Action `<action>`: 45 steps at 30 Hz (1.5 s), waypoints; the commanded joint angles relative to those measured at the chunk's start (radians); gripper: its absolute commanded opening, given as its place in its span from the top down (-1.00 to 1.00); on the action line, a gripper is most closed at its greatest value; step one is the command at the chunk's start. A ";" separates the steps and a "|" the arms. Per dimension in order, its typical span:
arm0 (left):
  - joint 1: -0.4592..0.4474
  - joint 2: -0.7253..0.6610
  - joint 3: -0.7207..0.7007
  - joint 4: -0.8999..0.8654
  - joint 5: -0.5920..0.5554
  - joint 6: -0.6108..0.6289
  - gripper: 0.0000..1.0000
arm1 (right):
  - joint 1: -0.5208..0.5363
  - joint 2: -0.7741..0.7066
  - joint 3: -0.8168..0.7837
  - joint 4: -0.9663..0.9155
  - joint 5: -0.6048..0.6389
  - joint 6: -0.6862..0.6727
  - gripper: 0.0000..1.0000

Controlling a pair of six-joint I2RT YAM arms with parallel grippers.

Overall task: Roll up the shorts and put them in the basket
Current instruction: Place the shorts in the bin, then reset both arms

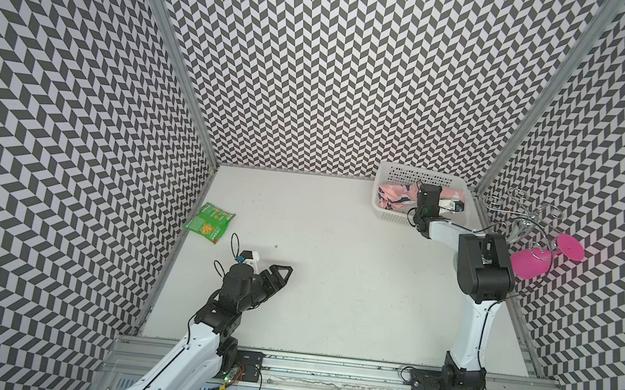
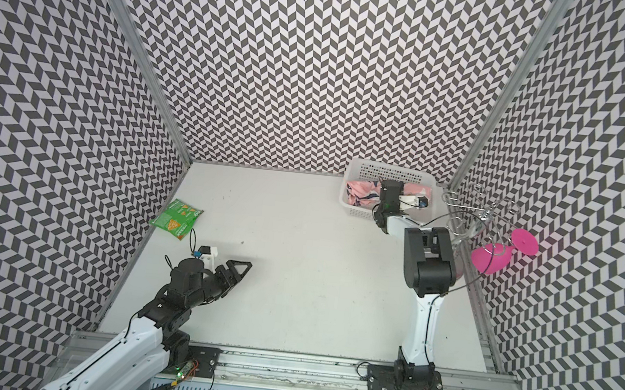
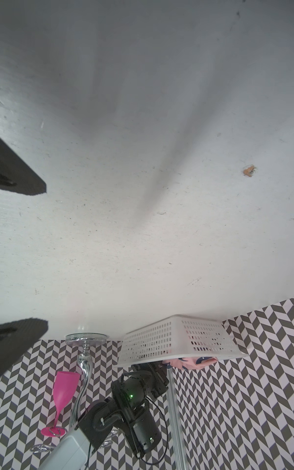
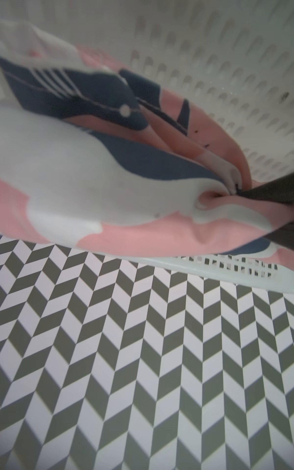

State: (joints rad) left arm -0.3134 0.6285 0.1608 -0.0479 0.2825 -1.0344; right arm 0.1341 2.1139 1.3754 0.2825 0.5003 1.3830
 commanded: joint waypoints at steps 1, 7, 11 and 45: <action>0.004 0.002 -0.004 0.004 -0.002 0.000 -0.60 | -0.002 -0.013 -0.004 0.005 -0.006 -0.009 0.34; 0.004 0.008 0.002 0.011 0.000 -0.002 -0.60 | -0.005 -0.052 -0.030 0.018 -0.017 -0.019 0.01; 0.004 0.011 0.005 0.014 -0.002 -0.004 -0.60 | -0.005 -0.091 -0.059 0.059 -0.055 -0.040 0.00; 0.000 0.481 0.600 0.001 -0.638 0.624 -0.99 | 0.172 -0.959 -0.703 0.107 -0.128 -1.195 -0.99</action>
State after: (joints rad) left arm -0.3183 1.1088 0.7807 -0.1471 -0.1738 -0.6052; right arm 0.3111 1.2148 0.8284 0.3004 0.1482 0.3904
